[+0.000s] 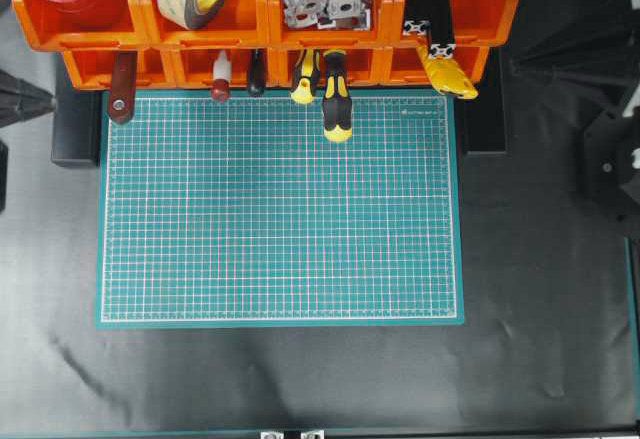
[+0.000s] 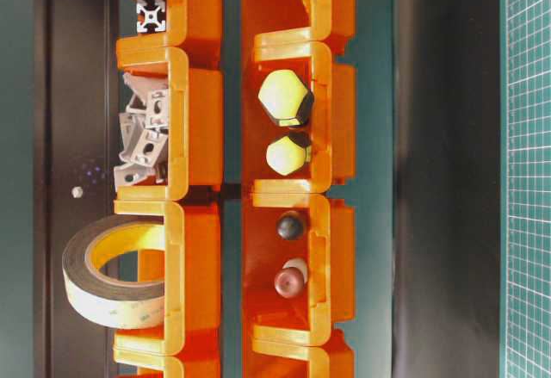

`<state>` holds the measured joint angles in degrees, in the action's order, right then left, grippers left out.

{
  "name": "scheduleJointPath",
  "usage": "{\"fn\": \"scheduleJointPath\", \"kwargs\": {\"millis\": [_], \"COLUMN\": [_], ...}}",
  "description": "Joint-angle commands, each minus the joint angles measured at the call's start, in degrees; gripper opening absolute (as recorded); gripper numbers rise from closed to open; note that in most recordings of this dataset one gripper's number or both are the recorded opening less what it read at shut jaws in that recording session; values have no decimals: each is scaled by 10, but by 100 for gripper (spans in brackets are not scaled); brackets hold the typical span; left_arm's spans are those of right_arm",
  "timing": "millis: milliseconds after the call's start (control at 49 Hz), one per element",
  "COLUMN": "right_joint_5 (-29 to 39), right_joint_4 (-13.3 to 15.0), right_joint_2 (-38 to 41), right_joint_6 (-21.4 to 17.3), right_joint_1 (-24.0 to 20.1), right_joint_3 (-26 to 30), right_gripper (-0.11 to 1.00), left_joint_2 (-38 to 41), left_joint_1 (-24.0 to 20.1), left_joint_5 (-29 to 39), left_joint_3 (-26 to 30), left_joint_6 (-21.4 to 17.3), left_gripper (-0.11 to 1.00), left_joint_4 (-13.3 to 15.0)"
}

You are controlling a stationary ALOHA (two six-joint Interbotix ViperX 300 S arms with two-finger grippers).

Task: Pick corner brachets from container rack with right arm.
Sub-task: 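Move the right gripper up to the bin of grey corner brackets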

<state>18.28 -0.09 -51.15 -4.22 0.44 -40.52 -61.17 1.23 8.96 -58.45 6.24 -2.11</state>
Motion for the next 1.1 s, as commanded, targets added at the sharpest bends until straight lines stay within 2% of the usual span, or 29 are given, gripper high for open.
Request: {"fn": "scheduleJointPath", "kwargs": {"millis": [0, 143, 286, 531, 653, 735, 899, 1082], "right_joint_5": [159, 318, 410, 495, 542, 563, 584, 609], "right_joint_4": [0, 6, 6, 7, 17, 20, 17, 18], "right_joint_2": [48, 102, 149, 256, 308, 341, 413, 475], "right_joint_6": [-1, 0, 1, 4, 13, 33, 95, 139], "right_joint_1": [3, 31, 69, 93, 107, 111, 109, 113], "right_joint_3": [121, 227, 297, 401, 459, 500, 590, 653], "right_gripper": [0, 0, 0, 0, 0, 0, 0, 0], "left_joint_2": [3, 4, 5, 7, 7, 7, 7, 4], "left_joint_1": [6, 10, 18, 21, 21, 21, 21, 21], "left_joint_5": [2, 1, 1, 2, 4, 5, 5, 6], "left_joint_3": [18, 18, 19, 23, 25, 25, 25, 24], "left_joint_6": [2, 3, 4, 3, 2, 2, 2, 2], "left_gripper": [0, 0, 0, 0, 0, 0, 0, 0], "left_joint_4": [-2, -1, -2, -2, -2, -2, -1, -2]}}
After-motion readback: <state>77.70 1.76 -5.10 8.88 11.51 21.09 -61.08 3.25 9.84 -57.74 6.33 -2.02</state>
